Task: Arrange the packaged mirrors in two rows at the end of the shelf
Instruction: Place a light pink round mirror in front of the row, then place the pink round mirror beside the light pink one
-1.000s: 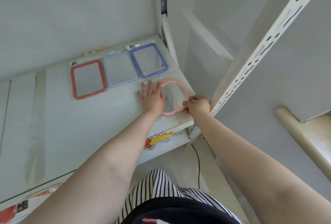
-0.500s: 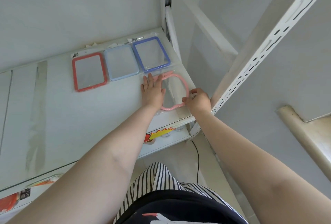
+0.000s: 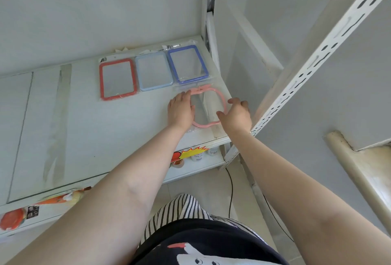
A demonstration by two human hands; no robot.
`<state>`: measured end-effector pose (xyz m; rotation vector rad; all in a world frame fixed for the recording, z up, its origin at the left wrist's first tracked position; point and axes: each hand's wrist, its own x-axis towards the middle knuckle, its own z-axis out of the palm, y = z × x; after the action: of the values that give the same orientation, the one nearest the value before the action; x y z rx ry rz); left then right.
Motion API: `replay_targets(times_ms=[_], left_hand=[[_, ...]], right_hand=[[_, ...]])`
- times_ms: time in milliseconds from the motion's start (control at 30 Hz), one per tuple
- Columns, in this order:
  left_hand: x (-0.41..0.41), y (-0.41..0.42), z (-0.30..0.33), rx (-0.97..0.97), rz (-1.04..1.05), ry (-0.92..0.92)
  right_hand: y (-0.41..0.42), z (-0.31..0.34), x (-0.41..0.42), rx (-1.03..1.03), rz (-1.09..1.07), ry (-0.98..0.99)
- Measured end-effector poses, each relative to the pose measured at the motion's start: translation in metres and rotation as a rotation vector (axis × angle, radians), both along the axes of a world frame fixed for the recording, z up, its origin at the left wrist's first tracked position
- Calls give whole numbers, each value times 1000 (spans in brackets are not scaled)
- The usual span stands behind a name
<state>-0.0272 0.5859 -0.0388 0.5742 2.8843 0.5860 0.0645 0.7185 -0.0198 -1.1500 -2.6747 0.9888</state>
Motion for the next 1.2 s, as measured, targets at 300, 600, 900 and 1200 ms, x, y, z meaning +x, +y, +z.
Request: replay_targets(times_ms=[300,600,900,1200], left_hand=[[38,-87,39,-73,73,-79],[61,-189,50,-116,227,-81],[83,-311,52,-86,311,-104],[115,-537,48,-143,463,-91]], right_hand=[[-60,26,-12,78,436,-15],[-155,34,-12,155,704,-9],[-271,35,-13,204,827,-68],[-484,30,-7,203,987,-90]])
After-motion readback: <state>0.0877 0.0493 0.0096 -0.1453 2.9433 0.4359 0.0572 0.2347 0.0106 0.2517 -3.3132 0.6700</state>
